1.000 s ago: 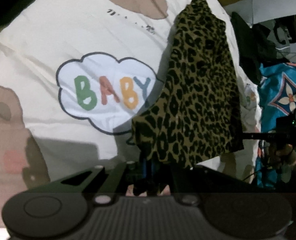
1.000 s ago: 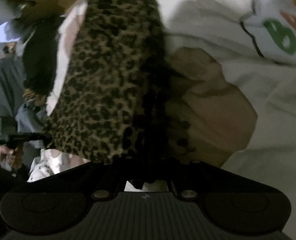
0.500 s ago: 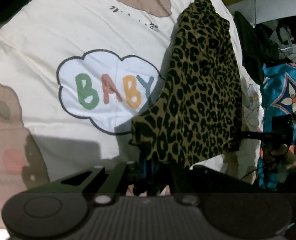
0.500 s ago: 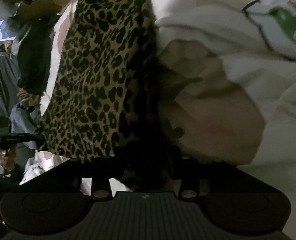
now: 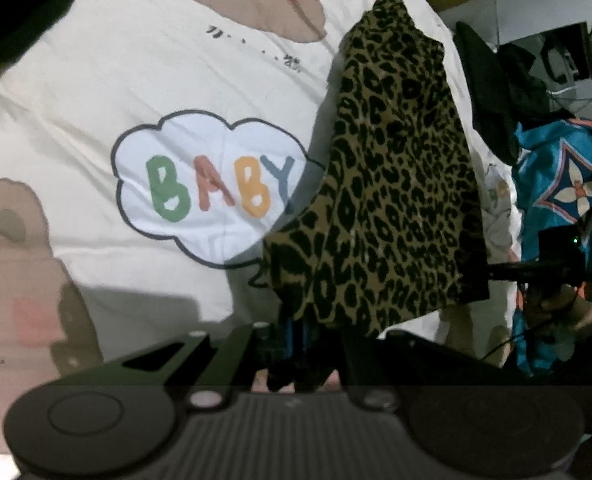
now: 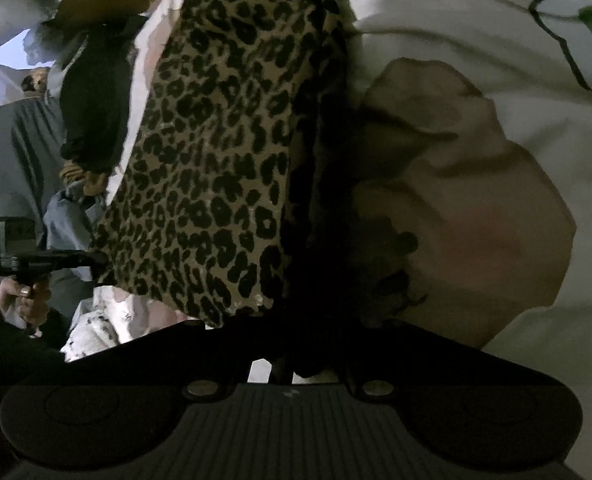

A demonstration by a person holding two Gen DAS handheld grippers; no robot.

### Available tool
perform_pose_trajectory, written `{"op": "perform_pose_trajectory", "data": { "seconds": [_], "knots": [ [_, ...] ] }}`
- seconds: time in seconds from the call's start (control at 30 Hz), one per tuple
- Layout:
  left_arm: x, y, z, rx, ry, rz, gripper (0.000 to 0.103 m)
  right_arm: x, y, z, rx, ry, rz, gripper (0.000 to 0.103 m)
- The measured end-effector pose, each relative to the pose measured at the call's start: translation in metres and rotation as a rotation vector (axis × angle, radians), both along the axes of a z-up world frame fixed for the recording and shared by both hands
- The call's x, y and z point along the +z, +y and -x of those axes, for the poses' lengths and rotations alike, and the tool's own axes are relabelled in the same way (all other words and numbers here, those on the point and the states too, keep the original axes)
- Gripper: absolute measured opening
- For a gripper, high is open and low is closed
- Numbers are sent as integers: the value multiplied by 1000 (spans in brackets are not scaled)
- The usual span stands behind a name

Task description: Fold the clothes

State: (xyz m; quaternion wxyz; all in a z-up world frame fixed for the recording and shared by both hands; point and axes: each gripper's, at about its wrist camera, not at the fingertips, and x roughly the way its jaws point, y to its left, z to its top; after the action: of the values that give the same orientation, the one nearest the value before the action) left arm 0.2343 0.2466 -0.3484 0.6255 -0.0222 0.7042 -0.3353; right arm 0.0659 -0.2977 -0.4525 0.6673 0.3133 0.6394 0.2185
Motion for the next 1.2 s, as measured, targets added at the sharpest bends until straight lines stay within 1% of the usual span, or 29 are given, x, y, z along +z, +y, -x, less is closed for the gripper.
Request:
{"op": "perform_pose_trajectory", "data": {
  "seconds": [0.3,0.47,0.63,0.83,1.2],
  "knots": [
    [12,5,2,8,11,3,4,26,-4,2,35,2,-77,2],
    [21,4,-6,49,-17,35,4,33,-14,-3,-35,-29,-114,2],
    [32,-2,-18,58,-41,71,4,43,-21,-9,-77,-62,-127,2],
    [44,-12,-41,71,-91,112,4,54,-29,-20,-128,-109,-137,2],
    [46,-36,-74,138,-215,162,4,63,-44,-43,-203,-185,-120,2]
  ]
}}
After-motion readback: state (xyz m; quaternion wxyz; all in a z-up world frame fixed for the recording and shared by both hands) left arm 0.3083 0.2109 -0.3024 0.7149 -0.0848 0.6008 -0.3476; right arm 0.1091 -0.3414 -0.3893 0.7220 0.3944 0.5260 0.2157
